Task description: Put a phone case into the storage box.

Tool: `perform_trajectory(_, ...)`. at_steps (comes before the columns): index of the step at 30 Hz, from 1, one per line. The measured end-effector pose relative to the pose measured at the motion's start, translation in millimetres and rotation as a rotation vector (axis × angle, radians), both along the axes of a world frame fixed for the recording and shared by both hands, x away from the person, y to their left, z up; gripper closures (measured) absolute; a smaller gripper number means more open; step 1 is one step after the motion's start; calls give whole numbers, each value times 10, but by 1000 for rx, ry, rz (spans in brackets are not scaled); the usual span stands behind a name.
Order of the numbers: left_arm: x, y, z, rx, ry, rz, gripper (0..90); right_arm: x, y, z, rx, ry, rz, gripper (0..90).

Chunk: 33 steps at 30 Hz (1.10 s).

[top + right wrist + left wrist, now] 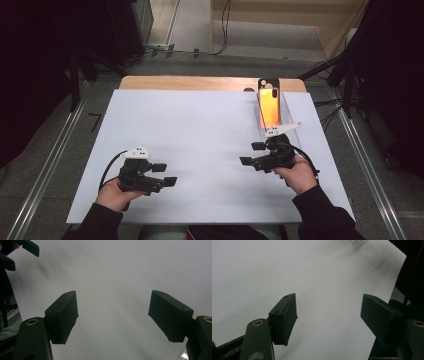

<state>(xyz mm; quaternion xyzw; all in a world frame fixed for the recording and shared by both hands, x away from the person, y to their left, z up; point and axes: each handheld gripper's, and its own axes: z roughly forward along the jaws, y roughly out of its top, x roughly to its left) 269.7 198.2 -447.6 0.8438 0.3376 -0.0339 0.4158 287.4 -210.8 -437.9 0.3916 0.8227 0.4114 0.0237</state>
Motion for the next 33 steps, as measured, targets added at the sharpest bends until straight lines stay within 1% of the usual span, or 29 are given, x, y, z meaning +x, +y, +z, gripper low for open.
perform_trajectory(1, -2, -1, -1, 1, 1, -3, 292, -22, -10, -10, 3, -1, 5, 219)
perform_trajectory(5, -12, -10, -7, 0, -2, -14, 292, -114, -46, -54, -8, -5, 29, 219)
perform_trajectory(6, -15, -10, -9, -1, -3, -19, 292, -137, -54, -65, -17, -8, 31, 219)
perform_trajectory(9, -29, -10, -15, 1, -5, -20, 292, -200, -93, -94, -24, -17, 40, 219)
perform_trajectory(10, -31, -8, -17, 0, -6, -21, 292, -218, -112, -105, -19, -18, 40, 219)
perform_trajectory(16, -46, 0, -34, -1, -4, -27, 292, -323, -222, -205, -6, 3, 32, 217)
perform_trajectory(18, -51, 0, -40, 1, -4, -28, 292, -357, -250, -243, -11, 4, 28, 217)
perform_trajectory(19, -54, 2, -46, 1, -3, -27, 292, -376, -264, -259, -13, 13, 24, 217)
perform_trajectory(22, -57, 17, -53, 4, -1, -28, 292, -413, -318, -300, -18, 12, 26, 216)
perform_trajectory(24, -65, 29, -63, -1, -1, -26, 292, -435, -356, -319, -12, 19, 25, 216)
perform_trajectory(29, -73, 72, -87, -7, 6, -16, 292, -490, -431, -358, -21, 28, 30, 214)
perform_trajectory(31, -76, 75, -92, -5, 8, -20, 292, -505, -452, -371, -36, 36, 18, 214)
perform_trajectory(33, -81, 70, -94, -4, 11, -24, 292, -511, -462, -383, -33, 42, 18, 214)
